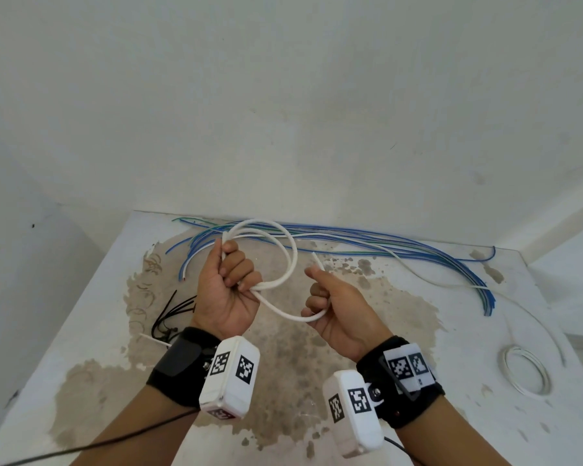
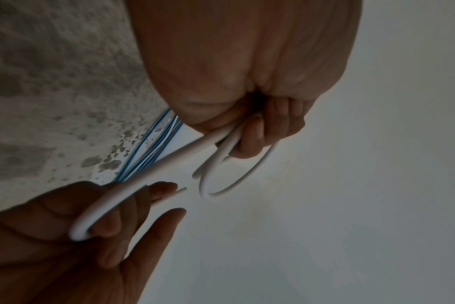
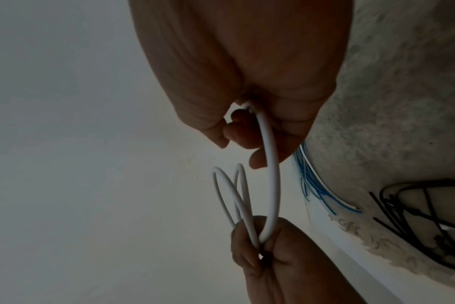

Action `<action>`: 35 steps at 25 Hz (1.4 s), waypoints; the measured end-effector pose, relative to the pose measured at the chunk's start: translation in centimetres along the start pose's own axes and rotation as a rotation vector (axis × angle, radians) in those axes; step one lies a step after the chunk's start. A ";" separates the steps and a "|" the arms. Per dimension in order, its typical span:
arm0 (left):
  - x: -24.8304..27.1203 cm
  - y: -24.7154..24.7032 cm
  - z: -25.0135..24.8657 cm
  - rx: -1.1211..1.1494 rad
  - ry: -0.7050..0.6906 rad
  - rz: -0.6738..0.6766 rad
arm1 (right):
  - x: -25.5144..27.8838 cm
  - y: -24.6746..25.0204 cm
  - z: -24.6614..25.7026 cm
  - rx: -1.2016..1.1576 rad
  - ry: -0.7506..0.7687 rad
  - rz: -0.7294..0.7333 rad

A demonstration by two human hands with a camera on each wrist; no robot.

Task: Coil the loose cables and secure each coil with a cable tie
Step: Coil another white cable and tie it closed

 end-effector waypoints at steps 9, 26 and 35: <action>-0.1 0.2 1.2 -0.126 0.000 -0.087 | 1.0 -0.8 3.3 0.519 0.302 0.056; 1.2 0.8 4.5 -0.529 0.173 -0.205 | 1.9 0.8 5.8 0.890 0.610 -0.231; 1.8 -0.3 4.8 -0.538 0.197 -0.110 | 0.5 1.6 5.6 0.834 0.532 -0.210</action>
Point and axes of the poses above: each hand's wrist, its own x-axis away from the middle knuckle, its own y-axis out of the back of the hand, z = x × y, the point moved 9 cm from there along -x, towards the middle knuckle, and after that the axes turned 4 degrees about -x, right-handed, at the moved point
